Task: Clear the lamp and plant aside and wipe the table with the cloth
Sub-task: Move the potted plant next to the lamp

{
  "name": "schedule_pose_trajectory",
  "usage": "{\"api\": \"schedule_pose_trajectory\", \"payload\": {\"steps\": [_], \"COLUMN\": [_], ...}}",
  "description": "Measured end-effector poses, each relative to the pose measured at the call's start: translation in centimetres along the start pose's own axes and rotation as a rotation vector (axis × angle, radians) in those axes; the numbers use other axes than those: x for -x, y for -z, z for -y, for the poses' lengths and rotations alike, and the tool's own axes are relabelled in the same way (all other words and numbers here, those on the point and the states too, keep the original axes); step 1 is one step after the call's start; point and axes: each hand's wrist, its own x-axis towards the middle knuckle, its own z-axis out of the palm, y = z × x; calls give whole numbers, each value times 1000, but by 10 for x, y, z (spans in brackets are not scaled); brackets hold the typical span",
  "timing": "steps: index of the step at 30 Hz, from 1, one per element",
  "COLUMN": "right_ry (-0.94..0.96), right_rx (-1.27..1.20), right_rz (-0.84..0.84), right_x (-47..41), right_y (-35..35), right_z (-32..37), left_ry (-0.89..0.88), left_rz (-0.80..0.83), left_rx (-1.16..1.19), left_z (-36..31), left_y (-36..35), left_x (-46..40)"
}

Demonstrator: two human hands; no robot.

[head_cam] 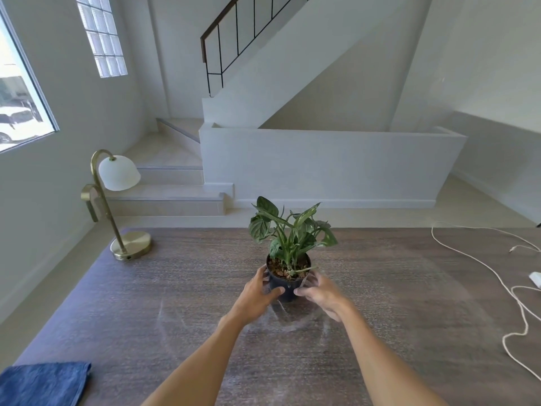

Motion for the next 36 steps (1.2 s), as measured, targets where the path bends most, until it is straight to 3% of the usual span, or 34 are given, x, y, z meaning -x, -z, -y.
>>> {"api": "schedule_pose_trajectory", "payload": {"steps": [8, 22, 36], "right_ry": [37, 86, 167], "right_rx": [-214, -242, -158], "right_rz": [81, 90, 163], "right_x": [-14, -11, -41], "right_y": [0, -34, -134], "right_z": [-4, 35, 115], "left_ry": [3, -9, -59], "left_rz": [-25, -130, -239], "left_rx": [115, 178, 173], "left_z": [6, -7, 13], "left_y": [2, 45, 170], "left_x": [-9, -17, -22]}}
